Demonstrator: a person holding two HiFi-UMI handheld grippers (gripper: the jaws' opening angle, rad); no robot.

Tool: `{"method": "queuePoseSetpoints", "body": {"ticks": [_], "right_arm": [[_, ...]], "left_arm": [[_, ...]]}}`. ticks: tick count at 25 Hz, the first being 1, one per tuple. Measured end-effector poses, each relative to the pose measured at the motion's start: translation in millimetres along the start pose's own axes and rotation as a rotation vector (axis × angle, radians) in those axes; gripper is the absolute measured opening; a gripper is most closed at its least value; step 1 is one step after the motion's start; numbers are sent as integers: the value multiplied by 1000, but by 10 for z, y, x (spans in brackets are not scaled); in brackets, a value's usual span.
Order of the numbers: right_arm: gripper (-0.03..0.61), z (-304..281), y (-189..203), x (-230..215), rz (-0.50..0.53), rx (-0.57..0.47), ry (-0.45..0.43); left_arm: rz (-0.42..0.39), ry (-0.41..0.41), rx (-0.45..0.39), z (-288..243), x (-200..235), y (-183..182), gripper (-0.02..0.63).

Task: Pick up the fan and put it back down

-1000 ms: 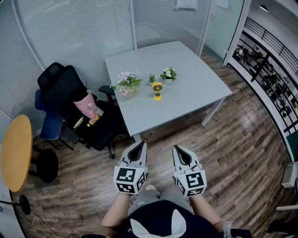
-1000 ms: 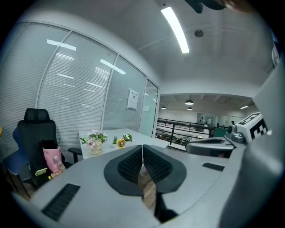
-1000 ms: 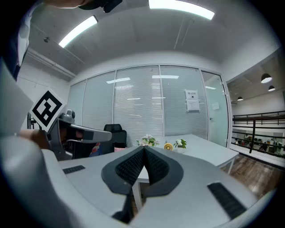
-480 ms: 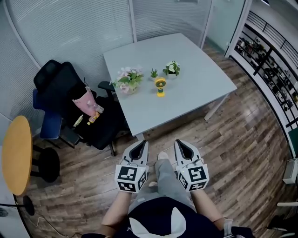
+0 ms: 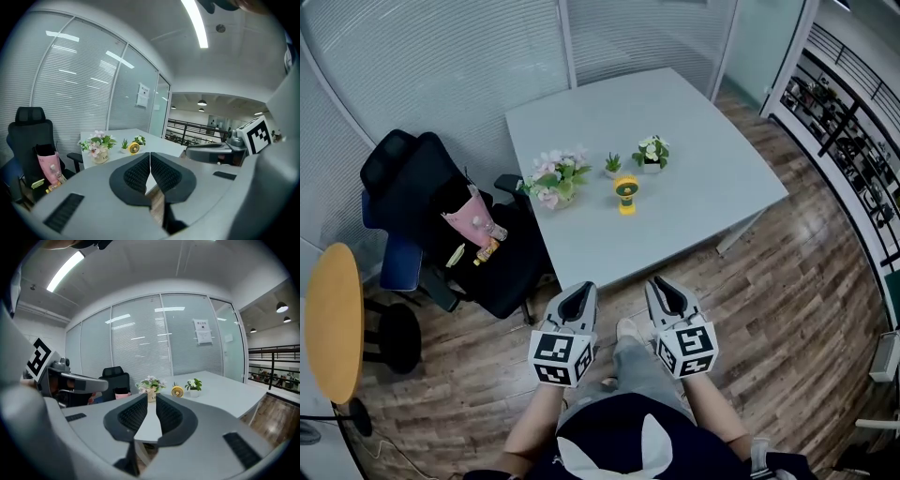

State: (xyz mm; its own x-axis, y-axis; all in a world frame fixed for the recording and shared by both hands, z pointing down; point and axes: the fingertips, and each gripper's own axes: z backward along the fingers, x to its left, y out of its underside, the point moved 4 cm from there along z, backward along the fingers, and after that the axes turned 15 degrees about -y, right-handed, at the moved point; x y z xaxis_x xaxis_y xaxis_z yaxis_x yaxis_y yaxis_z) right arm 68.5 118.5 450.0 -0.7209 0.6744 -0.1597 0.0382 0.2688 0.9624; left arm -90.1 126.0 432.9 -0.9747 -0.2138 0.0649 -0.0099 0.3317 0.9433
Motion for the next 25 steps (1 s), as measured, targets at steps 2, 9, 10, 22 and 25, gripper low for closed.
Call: {"method": "queuePoseSetpoints", "body": {"ticks": [2,9,10,22,25], "right_arm": [[91,-136,-44,-133,-8,3,-15],[215,-585,-155,-611,-29,2,-57],[229,-659,-134,-682,-31,17,-60],[287,-1407,53,-1303,-75,152,-117],[290,-1574,102,-1441,-78,180,-129]], "left_arm": [[-7,-2,4,-168,18,-58,23],[-12,-40,2,-620,110,-296,23],[-12,-46,3,-671,125,-320,23],[-22,-88,40,-1346,289,-439,23],[4,-111,49,-1518,375,-456,23]]}}
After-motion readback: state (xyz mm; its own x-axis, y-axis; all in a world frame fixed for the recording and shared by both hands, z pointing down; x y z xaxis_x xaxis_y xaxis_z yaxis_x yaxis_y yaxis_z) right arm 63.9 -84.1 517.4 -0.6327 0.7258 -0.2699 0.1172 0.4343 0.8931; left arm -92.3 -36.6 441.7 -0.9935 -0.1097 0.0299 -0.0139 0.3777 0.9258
